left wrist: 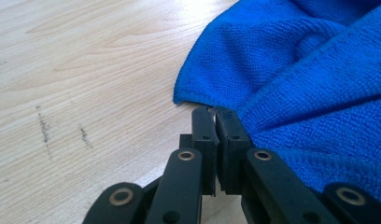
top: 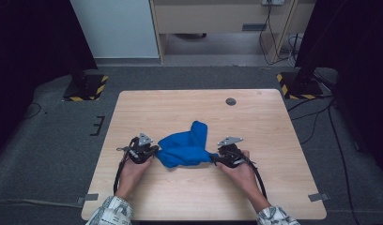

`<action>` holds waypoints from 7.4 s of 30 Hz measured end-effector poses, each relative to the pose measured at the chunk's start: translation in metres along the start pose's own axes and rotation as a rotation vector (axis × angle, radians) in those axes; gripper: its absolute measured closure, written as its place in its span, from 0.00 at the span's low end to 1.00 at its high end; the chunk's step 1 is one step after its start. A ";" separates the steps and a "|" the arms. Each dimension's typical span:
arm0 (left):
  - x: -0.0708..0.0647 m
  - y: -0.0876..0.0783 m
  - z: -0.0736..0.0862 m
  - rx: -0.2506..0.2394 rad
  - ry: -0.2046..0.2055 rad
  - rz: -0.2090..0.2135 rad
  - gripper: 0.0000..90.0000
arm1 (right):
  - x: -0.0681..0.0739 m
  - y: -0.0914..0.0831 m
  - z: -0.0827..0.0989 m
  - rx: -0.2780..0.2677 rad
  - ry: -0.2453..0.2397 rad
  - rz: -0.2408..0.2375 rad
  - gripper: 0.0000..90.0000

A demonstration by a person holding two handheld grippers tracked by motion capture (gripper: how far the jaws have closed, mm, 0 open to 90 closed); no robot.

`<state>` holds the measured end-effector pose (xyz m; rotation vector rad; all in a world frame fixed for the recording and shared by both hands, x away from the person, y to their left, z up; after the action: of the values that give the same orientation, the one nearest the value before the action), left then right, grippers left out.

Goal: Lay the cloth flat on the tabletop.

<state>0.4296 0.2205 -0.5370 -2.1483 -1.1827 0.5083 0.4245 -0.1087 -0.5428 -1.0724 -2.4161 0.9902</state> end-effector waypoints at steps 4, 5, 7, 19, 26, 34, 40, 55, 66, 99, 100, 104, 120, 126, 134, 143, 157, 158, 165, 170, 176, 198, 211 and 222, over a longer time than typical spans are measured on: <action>0.002 -0.001 0.000 -0.009 -0.013 0.001 0.97 | 0.004 -0.002 0.003 -0.015 -0.005 -0.050 0.87; 0.003 -0.001 0.000 -0.011 -0.017 0.002 0.97 | 0.005 -0.003 0.004 -0.019 0.001 -0.070 0.94; 0.004 -0.001 0.000 -0.022 -0.022 0.004 0.97 | 0.006 -0.003 0.004 -0.018 0.002 -0.076 0.95; 0.009 0.006 -0.006 -0.078 -0.051 0.010 0.96 | 0.002 -0.019 -0.005 -0.047 -0.015 -0.044 0.98; 0.015 -0.003 -0.006 -0.119 -0.060 0.024 0.96 | -0.003 -0.038 -0.012 -0.077 -0.012 -0.029 0.98; 0.011 -0.006 -0.008 -0.133 -0.045 0.055 0.97 | -0.013 -0.055 -0.020 -0.097 -0.011 -0.010 0.98; 0.008 -0.002 -0.004 -0.096 -0.043 0.077 0.95 | -0.017 -0.053 -0.019 -0.076 -0.012 0.001 0.98; 0.011 -0.004 -0.009 -0.186 -0.161 0.080 0.54 | -0.016 -0.048 -0.020 -0.075 -0.009 -0.008 0.98; 0.009 0.004 -0.003 -0.101 -0.165 0.078 0.39 | -0.016 -0.050 -0.024 -0.078 -0.012 -0.007 0.97; -0.003 -0.019 -0.021 -0.172 -0.088 0.114 0.98 | -0.037 -0.065 -0.029 -0.128 0.016 0.019 0.98; -0.003 -0.019 -0.021 -0.172 -0.088 0.114 0.98 | -0.037 -0.065 -0.029 -0.128 0.016 0.019 0.98; -0.009 -0.027 -0.032 -0.189 -0.071 0.115 0.98 | -0.041 -0.073 -0.038 -0.147 0.017 0.024 0.98; -0.015 -0.049 -0.076 -0.215 -0.026 0.105 0.98 | -0.050 -0.105 -0.061 -0.197 -0.001 0.052 0.98; -0.011 -0.048 -0.095 -0.221 -0.040 0.098 0.98 | -0.064 -0.102 -0.071 -0.207 0.018 0.061 0.98; -0.015 -0.057 -0.109 -0.236 -0.009 0.090 0.98 | -0.070 -0.107 -0.080 -0.231 0.022 0.065 0.98; -0.018 -0.064 -0.117 -0.246 0.008 0.088 0.98 | -0.072 -0.118 -0.082 -0.245 0.019 0.069 0.98; -0.022 -0.074 -0.124 -0.276 0.017 0.099 0.98 | -0.071 -0.140 -0.092 -0.287 0.005 0.070 0.98; -0.022 -0.074 -0.124 -0.276 0.017 0.099 0.98 | -0.071 -0.140 -0.092 -0.287 0.005 0.070 0.98; -0.024 -0.081 -0.126 -0.291 0.024 0.103 0.98 | -0.069 -0.147 -0.095 -0.303 -0.003 0.070 0.98; -0.026 -0.087 -0.127 -0.304 0.027 0.107 0.98 | -0.069 -0.150 -0.095 -0.311 -0.002 0.069 0.98; -0.028 -0.091 -0.128 -0.311 0.031 0.111 0.98 | -0.069 -0.154 -0.095 -0.316 -0.005 0.071 0.98; -0.046 -0.110 -0.126 -0.342 0.077 0.142 0.98 | -0.068 -0.171 -0.083 -0.356 0.005 0.063 0.98; -0.051 -0.123 -0.129 -0.366 0.094 0.145 0.98 | -0.068 -0.180 -0.081 -0.373 0.004 0.066 0.98; -0.056 -0.130 -0.130 -0.375 0.113 0.144 0.98 | -0.066 -0.189 -0.080 -0.388 -0.006 0.066 0.98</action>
<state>0.3985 0.1813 -0.3518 -2.5572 -1.1362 0.2324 0.4119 -0.2107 -0.3530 -1.2791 -2.6594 0.5516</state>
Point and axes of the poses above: each handheld gripper's, and its own axes: y roughly forward along the jaws, z roughly out of its underside, x roughly to its left, the point moved 2 cm from there along y, roughly forward along the jaws, and after that the axes turned 4 degrees about -y, right-handed, at the moved point
